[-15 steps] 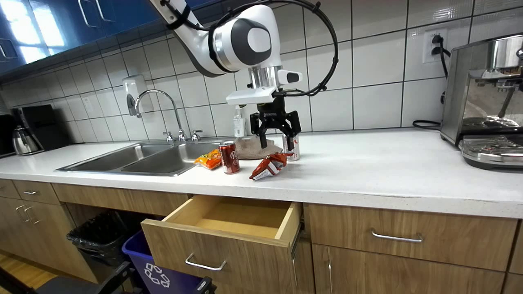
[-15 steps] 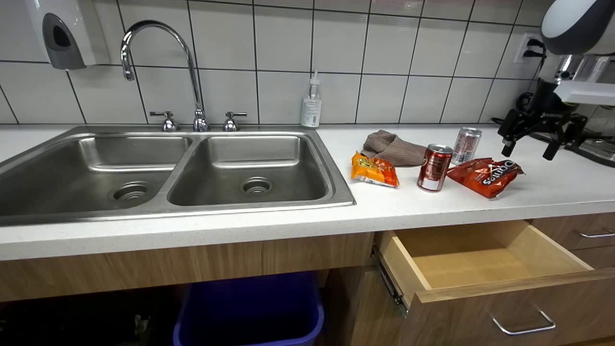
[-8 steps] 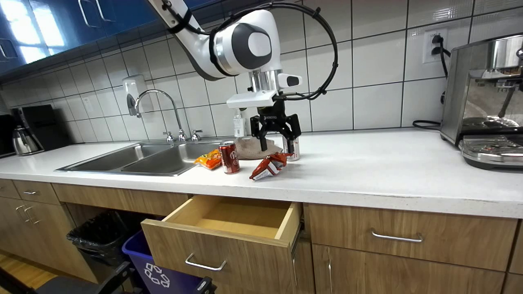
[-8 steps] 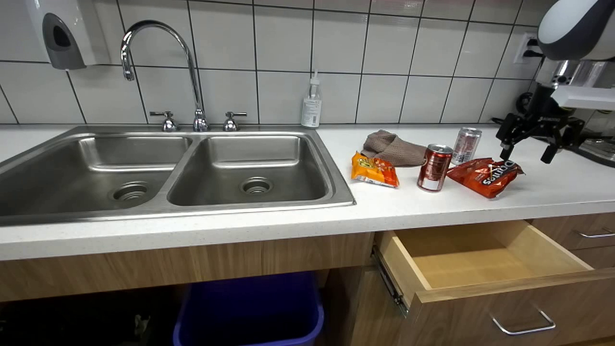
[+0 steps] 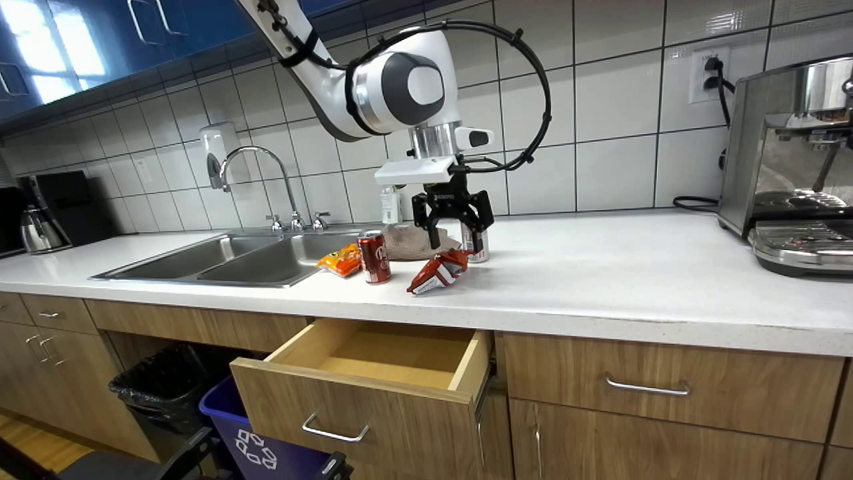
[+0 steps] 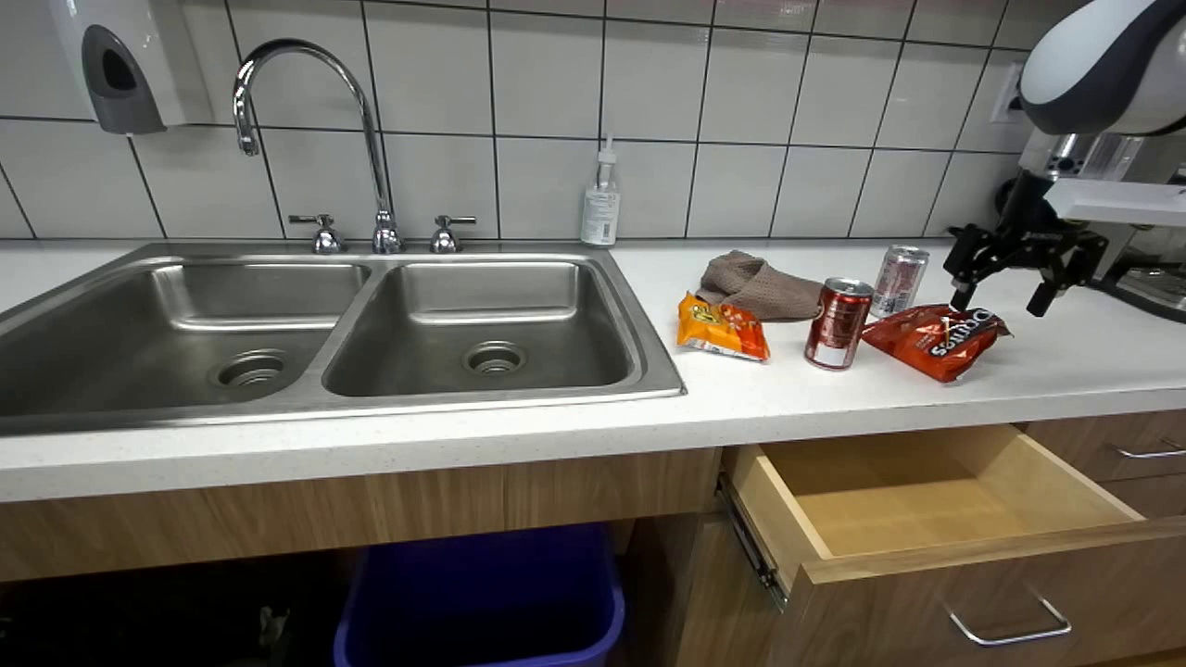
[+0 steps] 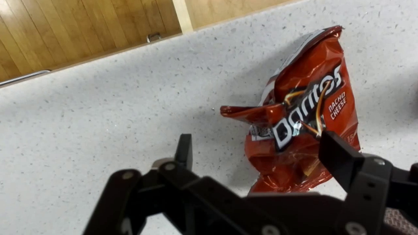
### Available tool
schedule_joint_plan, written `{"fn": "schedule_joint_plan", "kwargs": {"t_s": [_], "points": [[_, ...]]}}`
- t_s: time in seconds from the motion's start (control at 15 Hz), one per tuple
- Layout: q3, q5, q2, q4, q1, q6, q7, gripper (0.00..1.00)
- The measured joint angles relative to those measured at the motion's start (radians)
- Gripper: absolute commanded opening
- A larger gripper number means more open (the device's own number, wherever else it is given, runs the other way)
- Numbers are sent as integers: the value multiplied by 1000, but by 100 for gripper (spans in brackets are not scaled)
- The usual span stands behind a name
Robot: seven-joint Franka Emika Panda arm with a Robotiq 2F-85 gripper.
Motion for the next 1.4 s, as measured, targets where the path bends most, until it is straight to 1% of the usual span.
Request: {"fn": "schedule_joint_plan", "kwargs": {"t_s": [0.4, 0.93, 1.4], "points": [[20, 0, 36, 48, 1, 14, 1, 100], [22, 0, 142, 136, 15, 54, 3, 100], [22, -7, 192, 166, 18, 59, 3, 100]]}}
